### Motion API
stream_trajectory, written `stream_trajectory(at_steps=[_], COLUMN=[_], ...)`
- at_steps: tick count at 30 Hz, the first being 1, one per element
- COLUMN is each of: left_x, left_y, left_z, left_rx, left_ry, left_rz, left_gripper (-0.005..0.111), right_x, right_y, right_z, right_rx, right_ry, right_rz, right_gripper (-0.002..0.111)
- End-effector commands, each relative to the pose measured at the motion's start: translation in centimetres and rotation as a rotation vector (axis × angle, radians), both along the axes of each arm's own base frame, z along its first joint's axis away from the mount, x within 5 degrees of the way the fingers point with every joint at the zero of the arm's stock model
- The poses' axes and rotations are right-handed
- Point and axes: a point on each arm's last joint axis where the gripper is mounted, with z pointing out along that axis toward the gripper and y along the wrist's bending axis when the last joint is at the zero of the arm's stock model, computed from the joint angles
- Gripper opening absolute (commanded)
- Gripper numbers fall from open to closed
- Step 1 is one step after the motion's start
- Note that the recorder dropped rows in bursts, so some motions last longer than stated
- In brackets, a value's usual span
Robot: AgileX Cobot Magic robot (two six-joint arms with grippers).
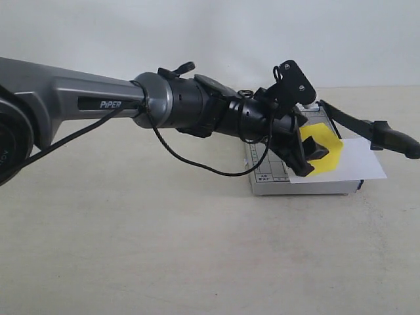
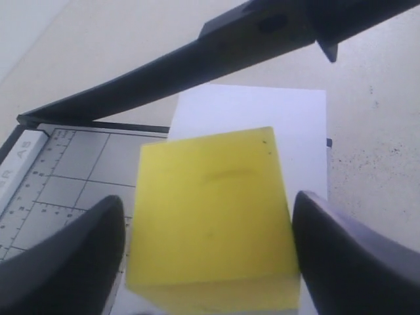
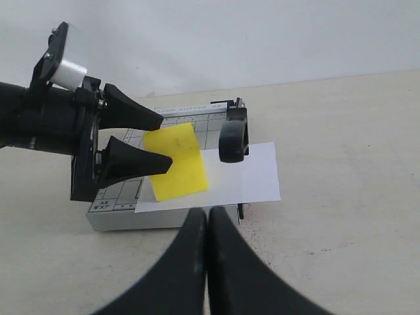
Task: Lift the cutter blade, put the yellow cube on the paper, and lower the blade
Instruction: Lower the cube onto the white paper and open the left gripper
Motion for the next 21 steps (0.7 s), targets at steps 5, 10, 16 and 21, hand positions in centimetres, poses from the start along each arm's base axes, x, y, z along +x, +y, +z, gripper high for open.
stream_trajectory(at_steps=[5, 10, 16, 21], left_x=[-0.6, -1.6, -1.7, -1.9], left_y=[0.9, 1.6, 2.0, 2.1], left_z=[3.3, 4.8, 6.0, 6.3], left_rx=[0.081, 0.134, 0.155, 0.15], left_ry=[0.037, 0.119, 0.111, 0.133], left_rz=[0.004, -0.009, 0.003, 0.007], left_gripper=[0.038, 0.005, 0.004, 0.004], right_x=[0.0, 0.0, 0.0, 0.0], right_y=[0.0, 0.0, 0.0, 0.0], right_z=[-0.1, -0.1, -0.1, -0.1], right_rx=[-0.007, -0.007, -0.007, -0.007], right_ry=[-0.004, -0.004, -0.004, -0.004], right_rz=[0.0, 0.0, 0.0, 0.0], right_gripper=[0.0, 0.0, 0.0, 0.0])
